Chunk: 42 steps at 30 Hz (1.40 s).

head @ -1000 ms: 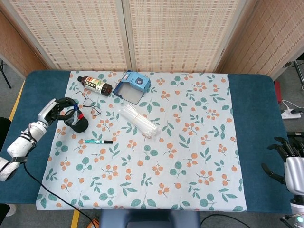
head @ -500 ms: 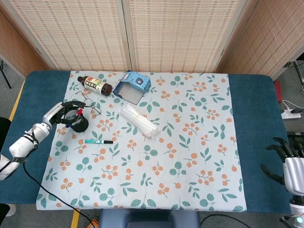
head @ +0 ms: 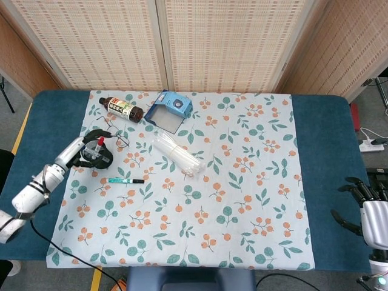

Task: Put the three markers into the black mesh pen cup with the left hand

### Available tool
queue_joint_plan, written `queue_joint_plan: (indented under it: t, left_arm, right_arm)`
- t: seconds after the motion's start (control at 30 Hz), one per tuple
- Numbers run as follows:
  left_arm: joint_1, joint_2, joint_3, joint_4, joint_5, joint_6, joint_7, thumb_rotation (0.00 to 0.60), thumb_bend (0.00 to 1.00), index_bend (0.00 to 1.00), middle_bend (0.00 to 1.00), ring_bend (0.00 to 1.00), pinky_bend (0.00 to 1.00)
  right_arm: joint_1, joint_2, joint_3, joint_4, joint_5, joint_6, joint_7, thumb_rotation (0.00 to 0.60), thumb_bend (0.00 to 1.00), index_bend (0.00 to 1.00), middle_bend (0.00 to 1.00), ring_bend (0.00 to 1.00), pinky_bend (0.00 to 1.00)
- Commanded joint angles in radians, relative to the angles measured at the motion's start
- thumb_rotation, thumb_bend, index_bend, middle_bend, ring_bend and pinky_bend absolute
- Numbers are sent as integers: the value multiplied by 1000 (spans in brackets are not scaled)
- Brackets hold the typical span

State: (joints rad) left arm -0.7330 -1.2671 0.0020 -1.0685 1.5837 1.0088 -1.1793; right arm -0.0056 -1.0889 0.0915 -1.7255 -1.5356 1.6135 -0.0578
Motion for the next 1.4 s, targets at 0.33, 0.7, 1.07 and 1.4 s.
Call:
queue_joint_plan:
  t: [0.33,0.7,1.07,1.4]
  left_arm:
    - [429,-368,74,-534,-205,515,1599,600,415,293,235,73,99]
    - [386,-566,-49,-336,-263,417,1734,600,415,315,260,89,94]
    - [315,-577,-159,-263,-334,313,1763,600,415,328,251,93,97]
    - [251,-645,-204,-137,-386,228,1775,600,415,333,237,93,99]
  right_arm:
    - [-10,13,-7,-15,-32,27,13,600,99,407,248,337,157]
    - [-10,16,-3,-6,-21,24,31,600,98,407,255,340,157]
    - [0,9,-3,4,-5,-3,29,600,99,407,256,340,157]
    - [2,7,1,13,11,-11,30,600,98,407,256,341,157]
